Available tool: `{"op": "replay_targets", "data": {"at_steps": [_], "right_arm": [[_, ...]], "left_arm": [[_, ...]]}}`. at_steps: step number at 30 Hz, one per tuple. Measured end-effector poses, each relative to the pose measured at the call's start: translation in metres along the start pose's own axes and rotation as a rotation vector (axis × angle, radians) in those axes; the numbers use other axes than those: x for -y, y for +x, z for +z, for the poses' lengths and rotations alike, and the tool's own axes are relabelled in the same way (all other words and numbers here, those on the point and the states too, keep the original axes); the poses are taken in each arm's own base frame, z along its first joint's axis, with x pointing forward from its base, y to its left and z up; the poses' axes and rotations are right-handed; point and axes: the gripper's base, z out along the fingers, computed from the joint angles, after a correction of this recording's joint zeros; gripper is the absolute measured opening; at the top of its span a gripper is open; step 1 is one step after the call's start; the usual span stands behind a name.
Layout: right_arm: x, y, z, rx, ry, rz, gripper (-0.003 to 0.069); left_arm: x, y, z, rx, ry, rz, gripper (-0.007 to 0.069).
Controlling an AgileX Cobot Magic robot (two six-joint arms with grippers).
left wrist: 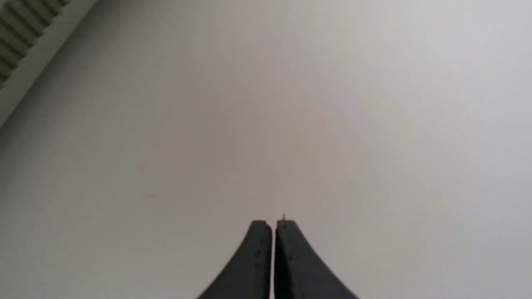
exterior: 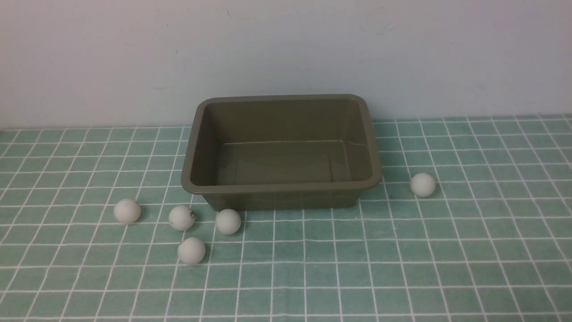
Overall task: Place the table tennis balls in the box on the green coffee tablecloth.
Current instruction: 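Reach for and grasp a ping pong ball on the table beside the basket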
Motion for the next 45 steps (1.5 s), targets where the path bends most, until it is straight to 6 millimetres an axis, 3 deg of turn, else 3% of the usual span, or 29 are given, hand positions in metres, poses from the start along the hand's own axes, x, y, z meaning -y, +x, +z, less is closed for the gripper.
{"op": "replay_targets", "data": {"at_steps": [3, 9, 15, 20, 28, 34, 39, 45], "right_arm": [[0.0, 0.0, 0.0, 0.0, 0.0, 0.0, -0.001], [0.0, 0.0, 0.0, 0.0, 0.0, -0.001, -0.001], [0.0, 0.0, 0.0, 0.0, 0.0, -0.001, -0.001], [0.0, 0.0, 0.0, 0.0, 0.0, -0.001, -0.001], [0.0, 0.0, 0.0, 0.0, 0.0, 0.0, -0.001], [0.0, 0.0, 0.0, 0.0, 0.0, 0.0, -0.001], [0.0, 0.0, 0.0, 0.0, 0.0, 0.0, -0.001], [0.0, 0.0, 0.0, 0.0, 0.0, 0.0, -0.001]], "left_arm": [[0.025, -0.012, 0.005, -0.028, 0.143, 0.225, -0.0004], [0.059, -0.029, 0.023, -0.186, 0.232, 0.53, -0.0004], [0.076, -0.039, 0.049, -0.376, 0.19, 0.58, -0.0004], [0.092, -0.043, 0.079, -0.631, 0.123, 0.612, -0.0004], [0.118, -0.034, 0.126, -1.063, 0.13, 0.602, -0.0004], [0.123, -0.004, 0.16, -1.367, 0.146, 0.555, -0.0004], [0.098, 0.044, 0.187, -1.589, 0.066, 0.565, 0.0], [0.066, 0.097, 0.212, -1.654, -0.006, 0.588, 0.0009]]}}
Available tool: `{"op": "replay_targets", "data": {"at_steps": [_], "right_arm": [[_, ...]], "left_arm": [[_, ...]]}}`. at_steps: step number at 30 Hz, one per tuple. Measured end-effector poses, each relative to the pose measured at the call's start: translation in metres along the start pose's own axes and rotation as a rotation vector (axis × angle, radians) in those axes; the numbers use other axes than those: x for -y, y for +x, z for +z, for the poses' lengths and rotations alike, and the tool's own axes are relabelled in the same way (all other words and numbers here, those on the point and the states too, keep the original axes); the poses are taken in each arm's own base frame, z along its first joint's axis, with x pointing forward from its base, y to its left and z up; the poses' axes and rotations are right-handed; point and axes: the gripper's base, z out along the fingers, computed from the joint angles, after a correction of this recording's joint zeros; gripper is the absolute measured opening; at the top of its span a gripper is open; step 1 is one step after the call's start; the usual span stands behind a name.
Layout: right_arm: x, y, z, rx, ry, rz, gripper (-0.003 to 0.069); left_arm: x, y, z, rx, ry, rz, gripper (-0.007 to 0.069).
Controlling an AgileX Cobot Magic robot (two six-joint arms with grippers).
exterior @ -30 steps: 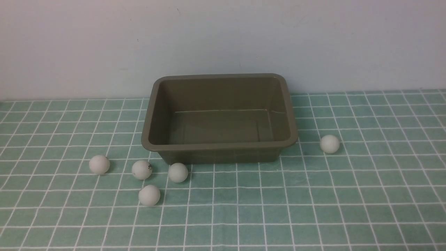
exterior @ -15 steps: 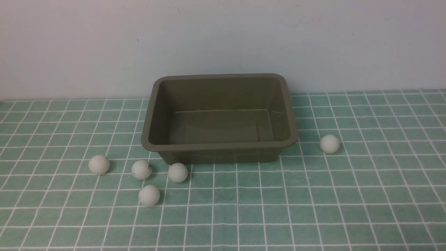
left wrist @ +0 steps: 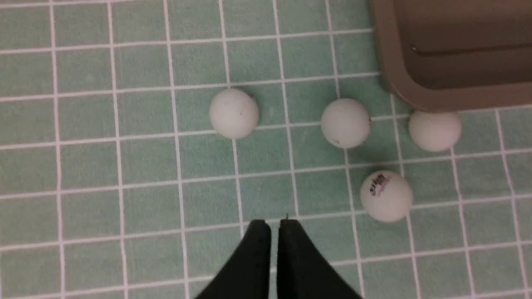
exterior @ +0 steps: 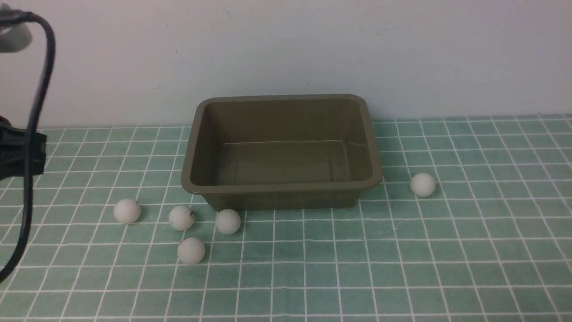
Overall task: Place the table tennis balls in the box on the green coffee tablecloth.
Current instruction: 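Reach for and grasp a ping pong ball on the table beside the basket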
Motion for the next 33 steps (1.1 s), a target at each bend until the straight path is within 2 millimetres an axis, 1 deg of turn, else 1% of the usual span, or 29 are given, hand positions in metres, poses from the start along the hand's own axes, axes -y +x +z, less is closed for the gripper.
{"op": "replay_targets", "data": {"at_steps": [2, 4, 5, 7, 8, 11, 15, 16, 19, 21, 26, 33], "right_arm": [[0.0, 0.0, 0.0, 0.0, 0.0, 0.0, -0.001], [0.0, 0.0, 0.0, 0.0, 0.0, -0.001, -0.001], [0.0, 0.0, 0.0, 0.0, 0.0, -0.001, -0.001], [0.0, 0.0, 0.0, 0.0, 0.0, -0.001, -0.001], [0.0, 0.0, 0.0, 0.0, 0.0, -0.001, -0.001], [0.0, 0.0, 0.0, 0.0, 0.0, -0.001, -0.001], [0.0, 0.0, 0.0, 0.0, 0.0, -0.001, -0.001], [0.0, 0.0, 0.0, 0.0, 0.0, -0.001, -0.001], [0.0, 0.0, 0.0, 0.0, 0.0, -0.001, -0.001], [0.0, 0.0, 0.0, 0.0, 0.0, -0.001, -0.001], [0.0, 0.0, 0.0, 0.0, 0.0, -0.001, -0.001], [0.0, 0.0, 0.0, 0.0, 0.0, -0.001, -0.001]], "left_arm": [[-0.006, -0.008, 0.022, -0.001, -0.01, -0.009, 0.0018], [-0.011, -0.011, 0.039, -0.015, -0.015, -0.004, 0.0034], [-0.012, -0.012, 0.043, -0.02, -0.016, -0.003, 0.0041], [-0.016, -0.013, 0.059, -0.041, -0.018, 0.003, 0.0069], [-0.018, -0.014, 0.071, -0.059, -0.018, 0.009, 0.0104], [-0.019, -0.019, 0.088, -0.089, -0.006, 0.037, 0.02], [-0.009, -0.032, 0.101, -0.09, 0.019, 0.1, 0.0381], [-0.003, -0.036, 0.106, -0.092, 0.028, 0.121, 0.042], [0.007, -0.047, 0.118, -0.085, 0.037, 0.163, 0.0513], [0.009, -0.054, 0.13, -0.096, 0.026, 0.19, 0.0555], [0.001, -0.058, 0.15, -0.142, -0.029, 0.197, 0.0566], [-0.006, -0.051, 0.173, -0.222, -0.066, 0.196, 0.0566]]}}
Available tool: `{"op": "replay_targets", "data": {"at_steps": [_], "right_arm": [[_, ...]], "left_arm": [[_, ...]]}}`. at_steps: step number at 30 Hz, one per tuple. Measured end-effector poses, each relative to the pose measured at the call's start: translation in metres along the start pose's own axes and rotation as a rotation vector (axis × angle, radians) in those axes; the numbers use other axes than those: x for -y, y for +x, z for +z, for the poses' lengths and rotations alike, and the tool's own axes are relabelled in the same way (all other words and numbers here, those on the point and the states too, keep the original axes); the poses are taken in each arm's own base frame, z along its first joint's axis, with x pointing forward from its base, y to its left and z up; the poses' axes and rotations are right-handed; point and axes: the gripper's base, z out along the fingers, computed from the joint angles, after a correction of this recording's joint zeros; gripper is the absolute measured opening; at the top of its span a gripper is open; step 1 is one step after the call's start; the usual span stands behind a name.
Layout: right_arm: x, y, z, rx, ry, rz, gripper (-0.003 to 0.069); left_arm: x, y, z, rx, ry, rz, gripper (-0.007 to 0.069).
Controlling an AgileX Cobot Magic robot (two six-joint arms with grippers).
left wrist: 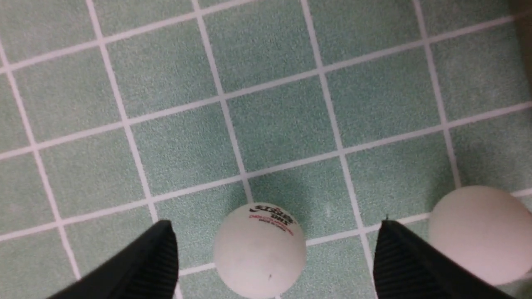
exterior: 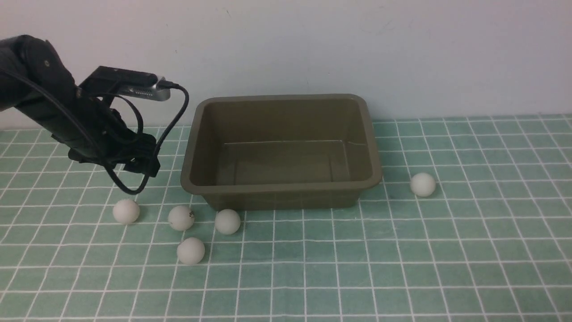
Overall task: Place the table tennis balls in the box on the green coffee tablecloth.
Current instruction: 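Reach for and grasp a ping pong ball on the table beside the basket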
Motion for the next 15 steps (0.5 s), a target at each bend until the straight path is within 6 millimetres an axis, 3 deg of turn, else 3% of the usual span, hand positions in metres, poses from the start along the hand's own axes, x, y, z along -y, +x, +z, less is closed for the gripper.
{"op": "replay_targets", "data": {"at_steps": [6, 15], "right_arm": [[0.0, 0.0, 0.0, 0.0, 0.0, 0.0, -0.001], [0.0, 0.0, 0.0, 0.0, 0.0, 0.0, -0.001]], "left_arm": [[-0.002, 0.005, 0.023, -0.069, 0.0, 0.008, 0.0566], [-0.003, 0.009, 0.037, -0.119, -0.002, 0.02, 0.0566]]}}
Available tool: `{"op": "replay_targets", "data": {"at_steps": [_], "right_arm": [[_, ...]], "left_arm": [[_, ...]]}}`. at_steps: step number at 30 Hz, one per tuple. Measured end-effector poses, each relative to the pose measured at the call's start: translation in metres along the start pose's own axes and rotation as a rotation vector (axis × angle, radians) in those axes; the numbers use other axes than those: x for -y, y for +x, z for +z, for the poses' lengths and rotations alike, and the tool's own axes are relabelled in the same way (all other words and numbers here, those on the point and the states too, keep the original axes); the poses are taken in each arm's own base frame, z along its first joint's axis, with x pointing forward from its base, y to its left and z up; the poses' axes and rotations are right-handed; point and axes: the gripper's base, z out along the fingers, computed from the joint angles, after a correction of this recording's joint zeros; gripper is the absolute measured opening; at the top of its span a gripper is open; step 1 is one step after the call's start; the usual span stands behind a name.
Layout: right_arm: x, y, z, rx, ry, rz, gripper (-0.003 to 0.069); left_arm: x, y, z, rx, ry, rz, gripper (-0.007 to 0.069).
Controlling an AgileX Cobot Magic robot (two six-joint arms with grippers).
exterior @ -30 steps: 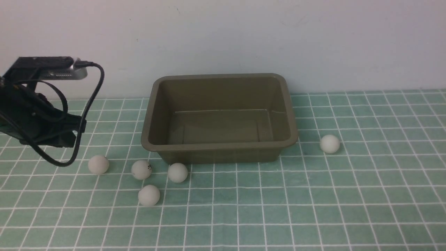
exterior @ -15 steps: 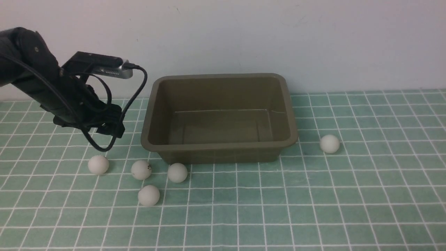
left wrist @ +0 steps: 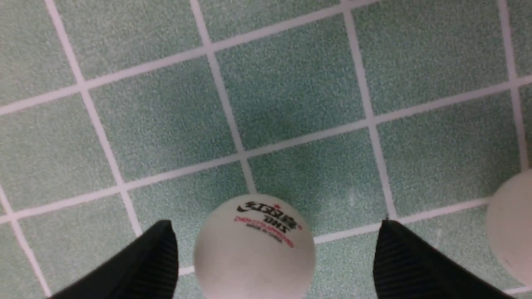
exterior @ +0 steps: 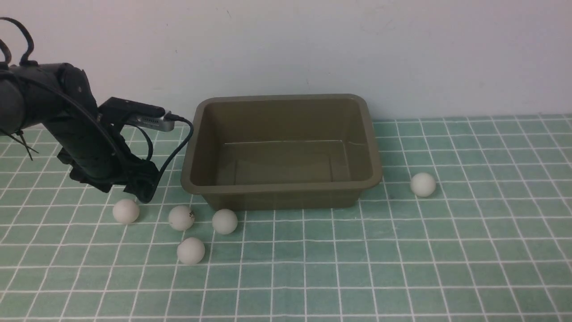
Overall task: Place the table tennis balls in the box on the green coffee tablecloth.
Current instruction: 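Reach for and grasp a ping pong ball on the table beside the basket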
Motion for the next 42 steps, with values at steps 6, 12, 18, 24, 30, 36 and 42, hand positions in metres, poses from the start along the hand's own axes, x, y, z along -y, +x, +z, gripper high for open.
{"op": "replay_targets", "data": {"at_steps": [6, 12, 18, 24, 30, 36, 42], "right_arm": [[0.0, 0.0, 0.0, 0.0, 0.0, 0.0, -0.001], [0.0, 0.0, 0.0, 0.0, 0.0, 0.0, -0.001], [0.0, 0.0, 0.0, 0.0, 0.0, 0.0, -0.001], [0.0, 0.0, 0.0, 0.0, 0.0, 0.001, -0.001], [0.0, 0.0, 0.0, 0.0, 0.0, 0.001, -0.001], [0.0, 0.0, 0.0, 0.0, 0.0, 0.001, -0.001], [0.0, 0.0, 0.0, 0.0, 0.0, 0.001, -0.001]], "left_arm": [[0.0, 0.001, 0.009, -0.024, 0.002, 0.002, 0.0566], [-0.001, 0.002, 0.011, -0.031, 0.0, 0.005, 0.0563], [-0.002, 0.003, 0.011, -0.043, -0.018, 0.012, 0.0493], [-0.01, 0.008, 0.01, -0.104, -0.104, 0.018, 0.0352], [-0.013, 0.003, -0.004, -0.161, -0.116, 0.005, 0.0352], [-0.015, -0.019, -0.062, -0.117, -0.122, -0.025, 0.0352], [0.002, -0.047, -0.111, 0.07, -0.023, -0.041, 0.0352]]}}
